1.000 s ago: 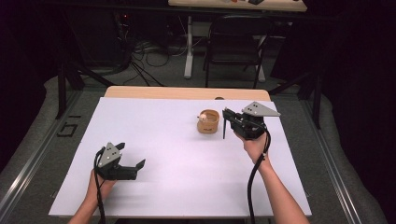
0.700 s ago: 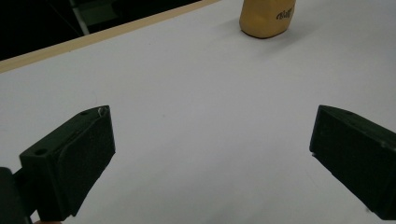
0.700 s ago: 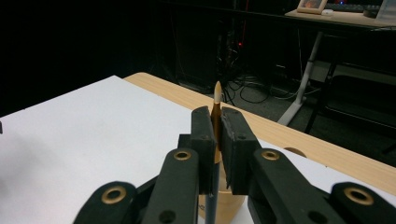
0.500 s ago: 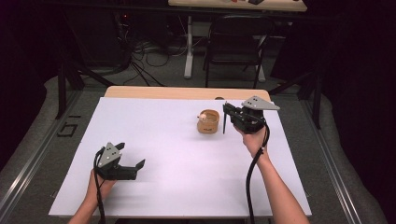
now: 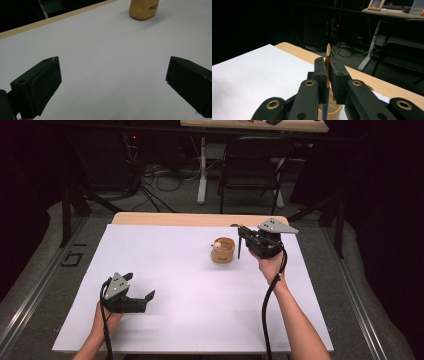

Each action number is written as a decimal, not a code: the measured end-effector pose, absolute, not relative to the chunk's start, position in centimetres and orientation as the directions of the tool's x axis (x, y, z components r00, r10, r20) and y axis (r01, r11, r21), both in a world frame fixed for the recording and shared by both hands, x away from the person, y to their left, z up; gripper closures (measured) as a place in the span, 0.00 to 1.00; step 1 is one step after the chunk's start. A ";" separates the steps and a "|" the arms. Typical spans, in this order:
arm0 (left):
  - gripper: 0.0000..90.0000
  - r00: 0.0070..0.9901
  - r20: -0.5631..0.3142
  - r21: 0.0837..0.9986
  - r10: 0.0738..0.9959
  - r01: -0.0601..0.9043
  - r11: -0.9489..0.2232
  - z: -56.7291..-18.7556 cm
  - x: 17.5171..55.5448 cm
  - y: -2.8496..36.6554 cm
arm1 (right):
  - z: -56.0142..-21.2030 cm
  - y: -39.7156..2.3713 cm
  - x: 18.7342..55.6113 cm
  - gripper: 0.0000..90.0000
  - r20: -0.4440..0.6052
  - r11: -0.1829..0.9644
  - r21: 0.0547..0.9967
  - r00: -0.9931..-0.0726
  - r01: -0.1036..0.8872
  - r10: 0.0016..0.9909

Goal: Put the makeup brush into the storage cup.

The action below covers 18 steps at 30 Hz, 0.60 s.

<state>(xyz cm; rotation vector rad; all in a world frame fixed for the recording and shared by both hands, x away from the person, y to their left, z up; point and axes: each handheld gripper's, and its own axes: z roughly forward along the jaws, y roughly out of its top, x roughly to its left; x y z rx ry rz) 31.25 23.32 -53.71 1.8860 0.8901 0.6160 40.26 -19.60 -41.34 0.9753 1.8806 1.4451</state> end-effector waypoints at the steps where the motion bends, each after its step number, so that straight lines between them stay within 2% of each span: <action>1: 0.00 0.611 0.047 0.896 0.790 0.324 -0.303 -53.7 31.3 23.3 | -41.3 -19.6 40.3 0.94 -0.008 0.150 0.968 -0.569 0.203 0.822; 18: 0.00 0.608 0.048 0.897 0.793 0.323 -0.301 -53.7 31.2 23.1 | -40.1 -19.4 40.7 0.94 -0.019 0.144 0.973 -0.562 0.179 0.827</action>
